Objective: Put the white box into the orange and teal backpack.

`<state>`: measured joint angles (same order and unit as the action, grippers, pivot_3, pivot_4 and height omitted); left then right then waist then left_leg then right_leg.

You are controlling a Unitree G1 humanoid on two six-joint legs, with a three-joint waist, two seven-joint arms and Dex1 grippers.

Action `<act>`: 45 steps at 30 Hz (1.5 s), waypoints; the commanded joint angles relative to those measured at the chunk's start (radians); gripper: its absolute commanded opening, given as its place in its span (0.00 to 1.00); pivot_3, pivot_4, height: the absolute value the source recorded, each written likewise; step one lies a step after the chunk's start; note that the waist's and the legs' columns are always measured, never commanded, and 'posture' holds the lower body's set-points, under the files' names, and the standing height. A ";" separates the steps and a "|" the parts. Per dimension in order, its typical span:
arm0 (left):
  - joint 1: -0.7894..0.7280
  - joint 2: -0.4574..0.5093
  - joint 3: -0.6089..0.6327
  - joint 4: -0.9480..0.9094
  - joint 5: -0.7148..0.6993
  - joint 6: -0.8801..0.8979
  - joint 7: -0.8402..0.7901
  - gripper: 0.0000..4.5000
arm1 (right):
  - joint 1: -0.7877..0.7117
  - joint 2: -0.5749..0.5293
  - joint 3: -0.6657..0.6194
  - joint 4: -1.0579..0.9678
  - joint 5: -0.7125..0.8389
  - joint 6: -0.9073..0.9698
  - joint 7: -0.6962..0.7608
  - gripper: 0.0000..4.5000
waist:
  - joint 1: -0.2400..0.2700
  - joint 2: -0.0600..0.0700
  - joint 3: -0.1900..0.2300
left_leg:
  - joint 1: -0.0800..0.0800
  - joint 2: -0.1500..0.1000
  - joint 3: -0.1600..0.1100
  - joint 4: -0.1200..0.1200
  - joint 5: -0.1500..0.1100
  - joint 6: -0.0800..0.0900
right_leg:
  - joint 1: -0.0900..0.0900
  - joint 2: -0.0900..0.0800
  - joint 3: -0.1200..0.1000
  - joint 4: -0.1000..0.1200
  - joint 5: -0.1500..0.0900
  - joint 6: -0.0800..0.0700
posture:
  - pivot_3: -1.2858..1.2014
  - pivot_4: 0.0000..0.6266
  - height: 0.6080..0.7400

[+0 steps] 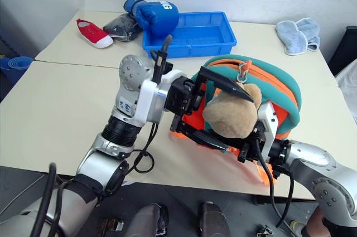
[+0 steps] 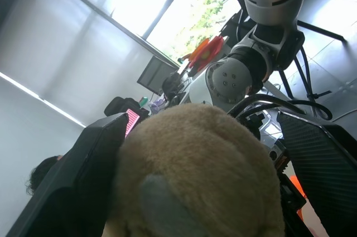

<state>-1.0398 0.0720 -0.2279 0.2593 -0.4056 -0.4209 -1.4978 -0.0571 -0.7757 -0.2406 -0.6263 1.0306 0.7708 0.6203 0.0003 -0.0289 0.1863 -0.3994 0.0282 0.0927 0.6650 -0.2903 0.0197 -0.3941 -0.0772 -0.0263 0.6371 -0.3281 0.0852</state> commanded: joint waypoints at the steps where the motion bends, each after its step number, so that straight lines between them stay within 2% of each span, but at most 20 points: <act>1: -0.015 0.005 -0.013 0.070 0.067 -0.074 0.019 0.76 | 0.000 0.004 -0.026 -0.045 0.023 -0.004 -0.023 0.00 | 0.000 0.000 0.000 | 0.000 0.000 0.000 0.000 0.000 0.000 | 0.000 0.000 0.000 0.000 0.000 0.000 | 0.52 0.24 1.00; 4: -0.039 0.007 -0.003 0.129 0.113 -0.120 0.070 0.56 | 0.015 0.003 -0.039 -0.058 0.030 -0.001 -0.044 0.00 | 0.001 0.000 0.000 | 0.000 0.000 0.000 0.000 -0.002 0.003 | 0.000 0.000 0.000 0.000 0.000 0.000 | 0.52 0.24 1.00; 8: -0.090 -0.012 0.040 0.234 0.202 -0.312 0.210 0.34 | 0.055 0.006 -0.065 -0.078 0.043 -0.007 -0.068 0.00 | 0.003 0.000 0.000 | 0.000 0.000 0.000 0.000 -0.003 0.005 | 0.000 0.000 -0.001 0.000 0.000 0.000 | 0.52 0.24 1.00; 10: -0.106 -0.010 0.049 0.252 0.172 -0.310 0.214 0.24 | 0.091 0.041 -0.116 -0.090 0.114 -0.018 -0.113 0.00 | 0.005 0.000 0.000 | 0.000 0.000 0.000 0.001 -0.003 0.005 | 0.000 -0.001 -0.001 0.000 0.000 0.001 | 0.52 0.24 1.00; 13: -0.112 0.017 0.069 0.231 0.065 -0.176 0.168 0.16 | 0.164 0.044 -0.196 -0.108 0.174 -0.019 -0.123 0.00 | 0.008 0.000 0.000 | -0.001 0.000 -0.001 0.000 -0.003 0.005 | 0.000 -0.001 -0.001 -0.001 0.000 0.001 | 0.52 0.24 1.00; 17: -0.147 0.092 0.100 0.267 -0.001 -0.046 0.093 0.15 | 0.253 0.031 -0.274 -0.095 0.188 -0.031 -0.088 0.00 | 0.006 0.001 0.000 | -0.001 0.000 -0.001 0.001 -0.003 0.005 | 0.000 0.000 -0.001 0.000 0.000 0.001 | 0.52 0.24 1.00; 22: -0.258 0.148 0.212 0.367 -0.093 0.218 0.166 0.15 | 0.325 0.048 -0.293 -0.061 0.129 -0.068 -0.040 0.00 | 0.008 0.001 0.000 | -0.001 -0.001 -0.001 0.001 -0.003 0.006 | 0.000 0.000 -0.002 0.000 0.000 0.001 | 0.52 0.24 1.00; 26: -0.275 0.204 0.221 0.464 -0.033 0.253 0.154 0.15 | 0.327 0.090 -0.276 -0.068 0.117 -0.103 -0.062 0.00 | 0.008 0.001 0.000 | -0.001 -0.001 -0.001 0.001 -0.003 0.005 | 0.000 0.000 -0.003 0.000 0.000 0.001 | 0.52 0.24 1.00; 32: -0.222 0.260 0.193 0.568 0.051 0.352 0.163 0.15 | 0.348 0.140 -0.268 -0.090 0.105 -0.140 -0.100 0.00 | 0.003 0.001 0.000 | -0.001 0.000 -0.001 0.001 -0.001 0.003 | 0.000 0.001 -0.002 0.000 0.000 0.001 | 0.52 0.24 1.00; 37: -0.191 0.271 0.238 0.573 -0.004 0.635 0.171 0.15 | 0.364 0.173 -0.262 -0.102 0.106 -0.166 -0.123 0.00 | 0.005 0.001 0.000 | -0.002 -0.001 -0.001 0.001 -0.001 0.003 | 0.000 0.000 -0.002 0.003 0.000 0.001 | 0.52 0.24 1.00; 41: -0.152 0.299 0.220 0.609 0.041 0.758 0.186 0.15 | 0.377 0.202 -0.261 -0.108 0.100 -0.188 -0.143 0.00 | 0.002 0.001 0.000 | -0.002 -0.001 -0.001 0.001 -0.001 0.003 | 0.000 0.000 -0.002 0.004 0.001 0.001 | 0.52 0.24 1.00; 45: -0.065 0.305 0.168 0.634 0.117 0.790 0.206 0.15 | 0.398 0.222 -0.253 -0.106 0.079 -0.211 -0.141 0.00 | 0.001 0.001 -0.001 | -0.001 -0.001 0.000 0.001 -0.001 0.003 | 0.000 0.000 -0.002 0.005 0.001 0.001 | 0.52 0.24 1.00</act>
<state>-1.1303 0.3678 -0.0418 0.8745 -0.3292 0.3548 -1.3197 0.3319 -0.5623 -0.4790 -0.7078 1.1169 0.5880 0.4864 0.0008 -0.0278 0.1856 -0.4004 0.0276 0.0924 0.6659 -0.2914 0.0222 -0.3943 -0.0773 -0.0279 0.6423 -0.3276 0.0862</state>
